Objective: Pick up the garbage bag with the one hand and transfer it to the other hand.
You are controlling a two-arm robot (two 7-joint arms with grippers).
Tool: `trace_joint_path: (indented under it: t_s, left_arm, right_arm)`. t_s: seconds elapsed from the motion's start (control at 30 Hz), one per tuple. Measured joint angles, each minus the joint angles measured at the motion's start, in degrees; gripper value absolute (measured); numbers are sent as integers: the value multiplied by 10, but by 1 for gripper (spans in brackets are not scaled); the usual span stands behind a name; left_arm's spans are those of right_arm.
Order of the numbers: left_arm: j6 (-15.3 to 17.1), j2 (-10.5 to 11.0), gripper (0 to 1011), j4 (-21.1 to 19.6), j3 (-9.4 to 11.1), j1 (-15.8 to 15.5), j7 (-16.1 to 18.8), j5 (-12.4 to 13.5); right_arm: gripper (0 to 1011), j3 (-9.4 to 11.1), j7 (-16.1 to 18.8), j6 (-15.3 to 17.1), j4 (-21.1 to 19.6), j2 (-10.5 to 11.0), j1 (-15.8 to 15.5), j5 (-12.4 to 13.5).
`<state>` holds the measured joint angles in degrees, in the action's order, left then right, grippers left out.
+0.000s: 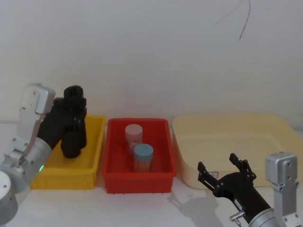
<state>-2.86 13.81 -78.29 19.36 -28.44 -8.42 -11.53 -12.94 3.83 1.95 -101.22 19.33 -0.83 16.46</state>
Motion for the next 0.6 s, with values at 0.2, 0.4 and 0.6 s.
trace_joint_path:
  t_s: [0.2, 0.4, 0.6]
  left_arm:
    - [-5, -2, 371, -13, 6, -15, -29, -6]
    - [-8, -8, 371, -16, 16, -30, -62, -16]
    - [-9, -21, 371, -11, 30, -47, -97, -28]
  right_arm:
    - [1000, 0, 0, 0, 0, 0, 0, 0]
    - [1000, 0, 0, 0, 0, 0, 0, 0]
    - [1000, 0, 0, 0, 0, 0, 0, 0]
